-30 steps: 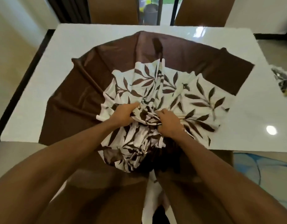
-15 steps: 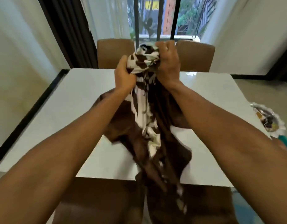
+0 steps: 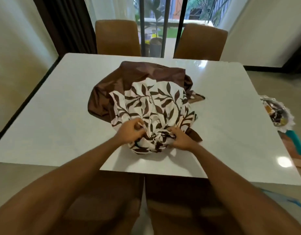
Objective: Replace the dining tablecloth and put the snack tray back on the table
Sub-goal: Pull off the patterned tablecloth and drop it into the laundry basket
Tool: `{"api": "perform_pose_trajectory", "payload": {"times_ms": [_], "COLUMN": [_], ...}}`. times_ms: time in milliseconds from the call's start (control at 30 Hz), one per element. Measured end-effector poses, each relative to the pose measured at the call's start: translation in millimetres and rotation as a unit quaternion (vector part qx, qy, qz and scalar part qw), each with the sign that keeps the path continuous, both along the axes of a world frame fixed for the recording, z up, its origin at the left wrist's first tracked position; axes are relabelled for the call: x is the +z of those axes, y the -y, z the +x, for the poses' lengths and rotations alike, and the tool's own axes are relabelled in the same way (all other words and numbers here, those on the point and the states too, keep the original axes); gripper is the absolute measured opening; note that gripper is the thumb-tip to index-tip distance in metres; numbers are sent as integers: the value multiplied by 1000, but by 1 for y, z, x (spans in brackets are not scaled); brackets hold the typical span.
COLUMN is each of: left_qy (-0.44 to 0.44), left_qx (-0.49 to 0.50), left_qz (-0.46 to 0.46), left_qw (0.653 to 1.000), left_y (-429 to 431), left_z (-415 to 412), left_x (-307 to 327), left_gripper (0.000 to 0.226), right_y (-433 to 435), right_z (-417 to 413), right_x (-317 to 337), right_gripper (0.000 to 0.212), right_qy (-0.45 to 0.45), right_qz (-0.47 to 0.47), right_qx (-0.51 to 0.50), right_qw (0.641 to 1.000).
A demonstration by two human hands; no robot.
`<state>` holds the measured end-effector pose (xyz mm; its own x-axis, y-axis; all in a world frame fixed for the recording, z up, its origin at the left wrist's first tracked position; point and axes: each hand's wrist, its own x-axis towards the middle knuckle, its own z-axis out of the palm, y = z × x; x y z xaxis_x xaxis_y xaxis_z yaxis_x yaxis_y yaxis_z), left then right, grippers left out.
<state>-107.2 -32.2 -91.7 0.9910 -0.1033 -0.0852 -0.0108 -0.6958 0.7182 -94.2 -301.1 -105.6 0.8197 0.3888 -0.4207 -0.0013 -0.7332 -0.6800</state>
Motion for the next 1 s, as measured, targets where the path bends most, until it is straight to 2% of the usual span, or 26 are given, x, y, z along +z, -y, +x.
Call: {"api": "perform_pose_trajectory", "payload": {"times_ms": [67,100,167,233,300,367,433,467,567,633,667,700,767,867,933,1000], "left_qy": [50,64,74,58,31,8,-29,-54,-119,-159,-194,-221,-252,-219,-154,-43], "left_qx": [52,77,114,142,167,201,223,231,248,250,231,197,137,129,137,124], "left_qz": [14,18,36,83,125,136,66,5,-179,-293,-343,-361,-311,-237,-180,-90], "left_qw": [997,995,990,985,977,970,972,971,945,909,890,884,906,938,962,987], "left_y": [-3,-5,-11,-16,-25,-37,-48,-52,-53,-43,-31,-15,20,49,44,34], "left_z": [14,22,33,39,43,52,63,72,95,113,120,123,120,120,126,126], "left_x": [6,9,8,3,-3,-11,-21,-27,-31,-29,-26,-22,-17,-10,3,25], "left_gripper": [17,20,34,51,68,82,93,97,98,100,98,94,86,77,76,63], "right_y": [14,19,20,9,-14,-40,-65,-76,-94,-100,-102,-104,-108,-103,-97,-91], "right_z": [15,24,36,44,50,54,53,54,54,57,58,59,61,67,74,77], "right_x": [20,30,45,51,46,33,15,4,-15,-23,-25,-28,-27,-18,-9,5], "right_gripper": [26,19,40,64,95,121,133,136,140,142,140,137,123,101,94,90], "right_qy": [-104,-97,3,92,88,18,-51,-57,-20,14,37,59,76,21,-40,-77], "right_qz": [47,45,13,-7,-13,3,21,10,-26,-30,-36,-33,36,199,314,431], "right_qx": [12,6,-57,-147,-173,-171,-193,-203,-220,-239,-250,-257,-263,-308,-330,-313], "right_qw": [993,994,998,985,981,985,980,977,975,970,967,964,961,930,889,843]}}
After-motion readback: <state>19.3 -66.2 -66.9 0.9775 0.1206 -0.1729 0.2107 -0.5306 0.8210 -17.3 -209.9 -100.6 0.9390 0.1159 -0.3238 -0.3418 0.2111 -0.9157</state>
